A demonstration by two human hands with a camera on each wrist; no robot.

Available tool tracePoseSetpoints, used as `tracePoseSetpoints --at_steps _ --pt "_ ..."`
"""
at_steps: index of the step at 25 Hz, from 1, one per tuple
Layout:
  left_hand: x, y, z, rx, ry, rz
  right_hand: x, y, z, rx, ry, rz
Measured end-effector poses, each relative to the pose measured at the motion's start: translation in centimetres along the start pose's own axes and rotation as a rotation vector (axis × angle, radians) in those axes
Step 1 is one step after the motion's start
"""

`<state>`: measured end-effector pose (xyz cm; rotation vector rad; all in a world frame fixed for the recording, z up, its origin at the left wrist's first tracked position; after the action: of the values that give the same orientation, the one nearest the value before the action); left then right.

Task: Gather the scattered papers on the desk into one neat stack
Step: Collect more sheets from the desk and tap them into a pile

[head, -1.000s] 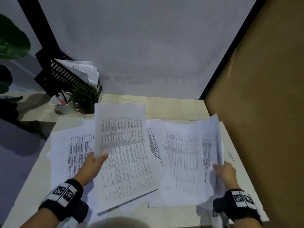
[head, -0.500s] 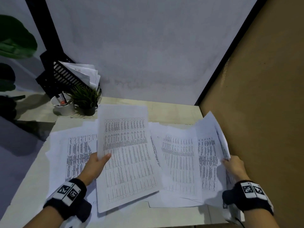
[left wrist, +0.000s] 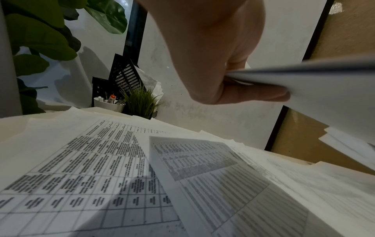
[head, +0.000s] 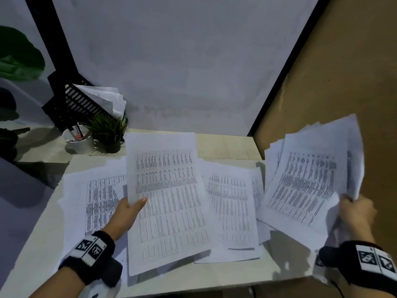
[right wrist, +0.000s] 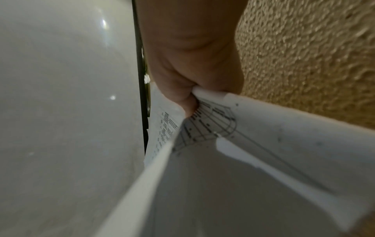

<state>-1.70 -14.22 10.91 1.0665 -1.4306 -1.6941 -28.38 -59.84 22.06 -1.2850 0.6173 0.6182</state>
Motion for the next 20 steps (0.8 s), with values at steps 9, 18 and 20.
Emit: tracePoseSetpoints --at_steps 9,18,20 --pt "3.5 5.9 -1.2 0.053 -0.059 0.276 2.4 -3.0 5.3 -0.075 -0.274 -0.396" --pt "3.0 6.2 -2.0 0.118 0.033 0.382 14.0 -2.4 15.1 -0.169 -0.982 -0.406" --pt "2.4 5.6 -2.0 0.084 0.069 0.429 15.2 -3.1 16.5 -0.189 -1.031 -0.349"
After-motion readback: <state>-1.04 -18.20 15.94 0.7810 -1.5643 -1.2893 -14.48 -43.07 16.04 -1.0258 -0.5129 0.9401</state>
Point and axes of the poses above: each hand's wrist, its own z-axis away from the middle knuckle, its own x-axis out of the palm, y = z × x, the point moved 5 cm from there along -z, towards the middle knuckle, and after that the axes turned 14 degrees about x, right-handed, at the moved point
